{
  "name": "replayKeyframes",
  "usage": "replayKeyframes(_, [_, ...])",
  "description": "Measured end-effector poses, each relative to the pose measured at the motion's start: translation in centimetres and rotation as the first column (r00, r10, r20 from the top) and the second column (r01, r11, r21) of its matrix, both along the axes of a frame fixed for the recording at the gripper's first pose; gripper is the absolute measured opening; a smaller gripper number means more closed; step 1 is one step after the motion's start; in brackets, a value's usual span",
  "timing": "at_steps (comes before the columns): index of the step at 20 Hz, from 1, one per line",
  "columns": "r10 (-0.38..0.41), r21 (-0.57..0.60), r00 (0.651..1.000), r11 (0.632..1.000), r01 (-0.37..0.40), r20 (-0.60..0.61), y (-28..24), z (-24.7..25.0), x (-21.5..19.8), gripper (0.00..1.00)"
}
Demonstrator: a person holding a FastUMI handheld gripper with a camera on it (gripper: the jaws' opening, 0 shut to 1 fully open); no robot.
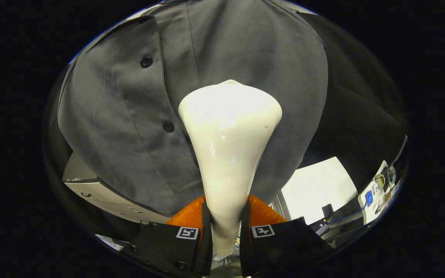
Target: Iron the clothes twice with a garment steamer, once on the left side and once on the right side.
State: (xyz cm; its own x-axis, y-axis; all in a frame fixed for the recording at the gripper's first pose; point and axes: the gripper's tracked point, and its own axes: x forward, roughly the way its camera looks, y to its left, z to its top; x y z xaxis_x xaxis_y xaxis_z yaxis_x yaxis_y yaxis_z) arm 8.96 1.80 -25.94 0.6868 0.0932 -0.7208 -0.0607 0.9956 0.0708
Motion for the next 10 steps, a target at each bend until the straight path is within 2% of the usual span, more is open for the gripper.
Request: replayKeyframes(10, [-0.024,-0.008,0.995,1.000,0.024,-0.092,-1.1,-6.2,-2.4,0.36])
